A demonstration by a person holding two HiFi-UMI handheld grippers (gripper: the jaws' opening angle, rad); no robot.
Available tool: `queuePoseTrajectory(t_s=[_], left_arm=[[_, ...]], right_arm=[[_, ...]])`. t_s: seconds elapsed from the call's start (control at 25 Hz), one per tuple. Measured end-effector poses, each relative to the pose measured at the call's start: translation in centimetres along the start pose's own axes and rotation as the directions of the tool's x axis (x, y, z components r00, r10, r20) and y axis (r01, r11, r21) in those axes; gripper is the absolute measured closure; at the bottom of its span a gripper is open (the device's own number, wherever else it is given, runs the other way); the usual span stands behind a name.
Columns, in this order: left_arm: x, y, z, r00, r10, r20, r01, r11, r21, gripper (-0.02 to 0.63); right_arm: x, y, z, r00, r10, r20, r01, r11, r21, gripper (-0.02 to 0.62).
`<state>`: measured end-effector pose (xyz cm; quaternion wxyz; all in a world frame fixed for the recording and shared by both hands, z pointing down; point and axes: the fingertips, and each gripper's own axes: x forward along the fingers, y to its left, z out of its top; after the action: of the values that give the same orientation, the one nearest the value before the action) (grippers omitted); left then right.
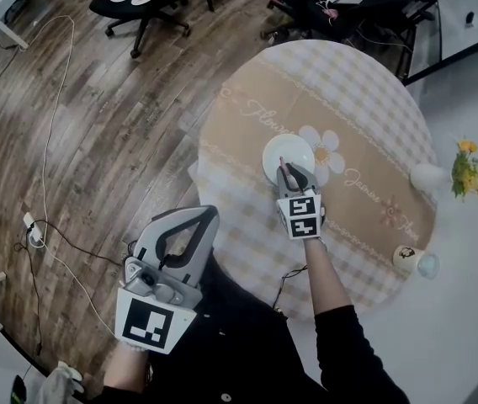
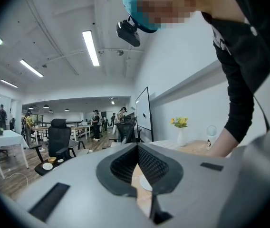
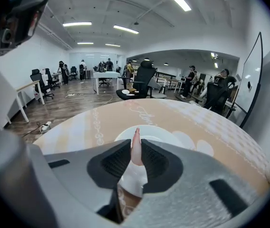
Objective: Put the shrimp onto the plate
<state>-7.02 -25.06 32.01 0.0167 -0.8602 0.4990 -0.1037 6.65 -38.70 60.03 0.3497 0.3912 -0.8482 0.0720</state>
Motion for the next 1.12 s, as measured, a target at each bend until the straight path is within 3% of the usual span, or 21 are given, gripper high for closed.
queuePoseTrajectory(t_s=[0.56,1.12], left_arm=[[0.3,0.3,-0.2,1.0,0.009,-0.012,-0.009,1.0,-0.001,0.606],[0.3,0.1,0.0,1.0,0.006,-0.009,-0.006,1.0,0.005,0.606]], right_arm=[[1.8,0.3,-2.0,0.994,0.033,-0.105,-0.035,0.999,-0.011,0.54],[2.2,0.0,-2.5,0.991,0.056,-0.12,-0.053,0.998,0.028,0.54]])
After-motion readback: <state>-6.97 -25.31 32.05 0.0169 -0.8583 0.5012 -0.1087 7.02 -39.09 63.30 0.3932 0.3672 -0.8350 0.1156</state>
